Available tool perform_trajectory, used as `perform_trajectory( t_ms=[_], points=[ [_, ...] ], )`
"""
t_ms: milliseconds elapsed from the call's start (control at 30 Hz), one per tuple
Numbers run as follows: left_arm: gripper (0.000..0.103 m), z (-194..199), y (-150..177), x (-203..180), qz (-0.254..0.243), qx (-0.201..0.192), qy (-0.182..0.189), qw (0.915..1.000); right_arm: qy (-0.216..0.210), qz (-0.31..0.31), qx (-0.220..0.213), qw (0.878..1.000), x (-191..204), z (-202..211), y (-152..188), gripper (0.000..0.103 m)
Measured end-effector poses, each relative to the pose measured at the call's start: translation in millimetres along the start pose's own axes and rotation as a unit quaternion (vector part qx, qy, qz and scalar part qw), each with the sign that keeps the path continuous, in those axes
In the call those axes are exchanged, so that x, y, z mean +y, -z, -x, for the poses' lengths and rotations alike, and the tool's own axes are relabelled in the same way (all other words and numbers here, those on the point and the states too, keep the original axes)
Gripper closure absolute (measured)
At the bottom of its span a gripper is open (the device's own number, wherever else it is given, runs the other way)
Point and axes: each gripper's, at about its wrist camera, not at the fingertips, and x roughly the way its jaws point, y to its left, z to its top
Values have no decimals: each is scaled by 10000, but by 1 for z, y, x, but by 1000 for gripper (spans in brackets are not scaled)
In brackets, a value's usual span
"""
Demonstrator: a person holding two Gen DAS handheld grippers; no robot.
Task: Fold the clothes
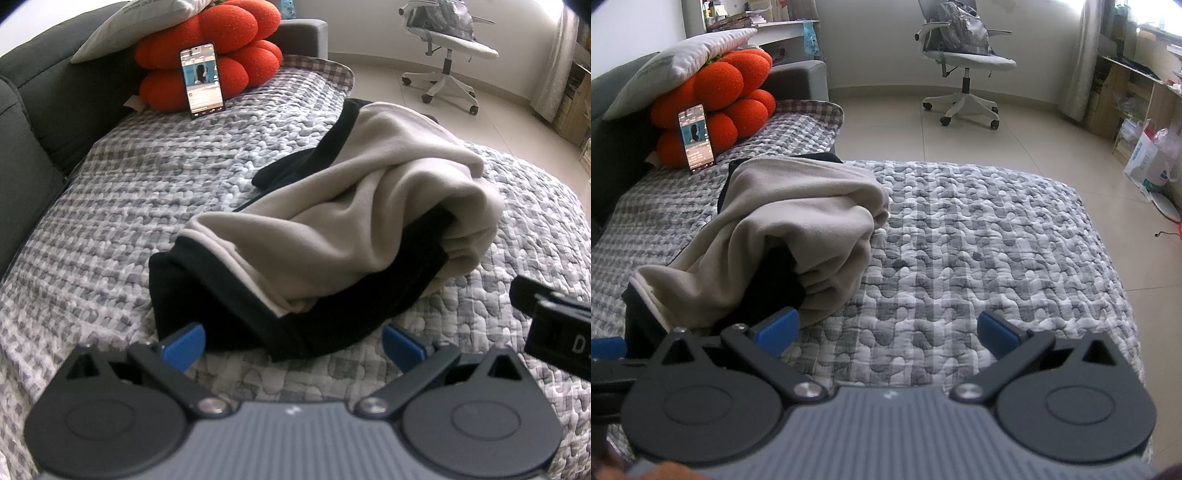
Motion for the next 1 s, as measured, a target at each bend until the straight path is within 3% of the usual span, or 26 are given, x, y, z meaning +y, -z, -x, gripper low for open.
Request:
perform_trajectory(
  t_ms=[533, 1000],
  points=[
    [0, -7, -4, 2, 46, -54, -17, 10000, -27, -51, -5, 10000, 0, -7, 0, 0],
    [0, -51, -21, -4, -13, 73, -308, 9995, -97, -116, 319, 9994, -4, -58, -7, 0]
  ],
)
